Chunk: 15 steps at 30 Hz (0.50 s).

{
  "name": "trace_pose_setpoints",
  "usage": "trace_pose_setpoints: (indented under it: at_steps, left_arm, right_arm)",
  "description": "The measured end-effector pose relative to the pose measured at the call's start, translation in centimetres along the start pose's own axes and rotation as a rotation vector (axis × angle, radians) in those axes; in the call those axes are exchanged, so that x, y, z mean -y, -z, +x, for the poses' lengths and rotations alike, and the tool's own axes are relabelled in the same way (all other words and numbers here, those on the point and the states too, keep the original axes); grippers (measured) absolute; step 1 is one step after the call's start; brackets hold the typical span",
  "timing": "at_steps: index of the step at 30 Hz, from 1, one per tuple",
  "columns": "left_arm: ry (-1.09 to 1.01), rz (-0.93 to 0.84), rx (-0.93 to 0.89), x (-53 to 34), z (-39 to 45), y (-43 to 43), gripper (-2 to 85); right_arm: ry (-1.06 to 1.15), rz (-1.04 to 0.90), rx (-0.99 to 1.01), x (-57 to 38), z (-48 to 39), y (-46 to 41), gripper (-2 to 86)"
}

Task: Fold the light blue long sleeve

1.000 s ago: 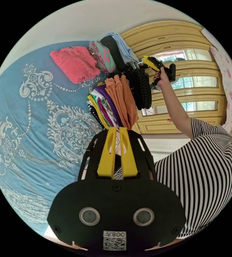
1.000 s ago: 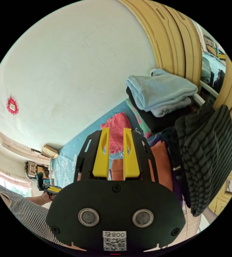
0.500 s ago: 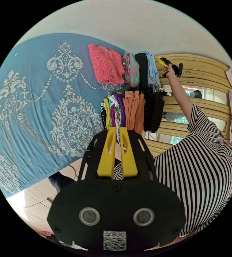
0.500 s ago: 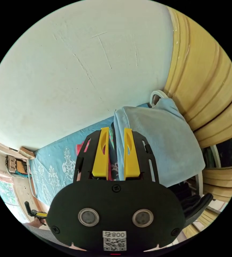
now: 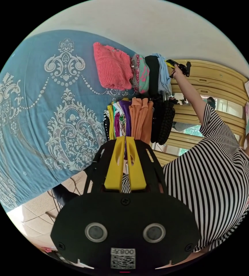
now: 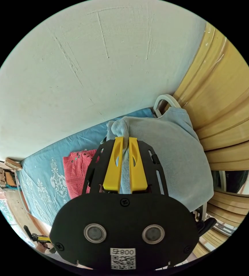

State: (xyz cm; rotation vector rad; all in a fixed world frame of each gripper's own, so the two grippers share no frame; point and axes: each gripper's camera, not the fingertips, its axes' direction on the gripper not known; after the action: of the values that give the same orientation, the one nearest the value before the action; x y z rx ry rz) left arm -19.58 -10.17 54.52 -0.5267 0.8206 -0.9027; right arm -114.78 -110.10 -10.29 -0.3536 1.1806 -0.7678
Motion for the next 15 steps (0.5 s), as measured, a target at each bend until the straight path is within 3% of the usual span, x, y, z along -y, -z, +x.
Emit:
trace_pose_setpoints:
  at_steps: [5, 15]
  left_arm:
    - [0.008, 0.038, -0.049, -2.1, -1.9, 2.1, 0.2]
    - [-0.059, 0.077, -0.169, -7.1, -5.6, 6.8, 0.5]
  right_arm:
    - [-0.081, 0.078, 0.117, -2.1, 1.0, 3.6, 2.2]
    - [-0.027, 0.443, 0.400, -13.3, 1.6, 21.6, 1.5]
